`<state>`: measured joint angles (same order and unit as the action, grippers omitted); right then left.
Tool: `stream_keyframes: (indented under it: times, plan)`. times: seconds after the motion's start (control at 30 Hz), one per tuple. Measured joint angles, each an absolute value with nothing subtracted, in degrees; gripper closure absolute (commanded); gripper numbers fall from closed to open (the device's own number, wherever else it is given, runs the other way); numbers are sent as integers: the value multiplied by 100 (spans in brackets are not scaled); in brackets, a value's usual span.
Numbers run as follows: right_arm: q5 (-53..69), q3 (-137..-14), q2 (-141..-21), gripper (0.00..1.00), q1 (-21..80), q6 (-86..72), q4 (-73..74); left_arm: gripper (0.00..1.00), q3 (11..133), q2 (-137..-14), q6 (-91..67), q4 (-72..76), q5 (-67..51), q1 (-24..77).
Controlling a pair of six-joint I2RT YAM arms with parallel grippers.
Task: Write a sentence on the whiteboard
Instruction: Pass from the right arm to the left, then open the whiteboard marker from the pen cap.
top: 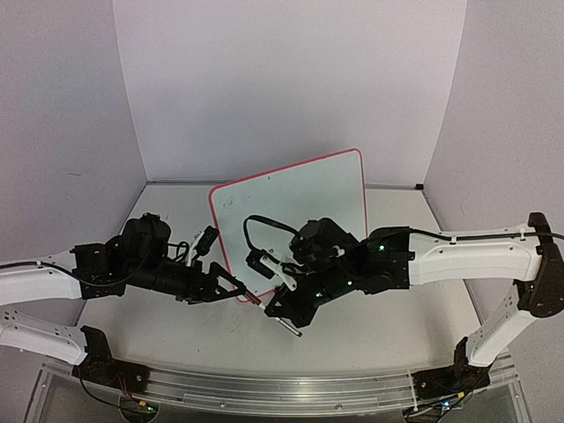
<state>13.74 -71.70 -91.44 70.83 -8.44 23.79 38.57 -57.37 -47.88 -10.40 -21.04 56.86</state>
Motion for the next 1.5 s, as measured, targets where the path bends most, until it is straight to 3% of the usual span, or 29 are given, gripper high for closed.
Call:
stream_keyframes:
  times: [0.27, 0.53, 0.8, 0.87, 0.9, 1.0, 1.07, 1.27, 1.5]
  plan:
    - [1439, -7223, -9146, 100, 7146, -774, 2388, 54, 3903, -5952, -4885, -825, -2247, 5701]
    - [1416, -7264, -9146, 100, 7146, -730, 2382, 64, 3903, -6011, -4948, -731, -2429, 5705]
    - [1398, -7303, -9215, 100, 7146, -693, 2413, 98, 3903, -6121, -4940, -595, -2615, 5734]
    - [1389, -7310, -9236, 100, 7146, -661, 2421, 100, 3907, -6119, -4989, -493, -2657, 5741]
    - [1385, -7317, -9238, 97, 7146, -653, 2429, 100, 3906, -6116, -4983, -485, -2662, 5741]
    - [1376, -7323, -9240, 56, 7146, -678, 2413, 100, 3891, -6098, -5000, -422, -2650, 5741]
    - [1306, -7319, -9236, 41, 7146, -763, 2332, 100, 3830, -6026, -5015, -355, -2566, 5743]
    - [787, -6824, -8801, 26, 7127, -1409, 1590, 100, 3542, -5493, -5105, -138, -2140, 5745]
    - [690, -5218, -7842, 19, 6859, -2514, -517, 100, 3280, -5439, -5252, 1265, -1884, 5743]
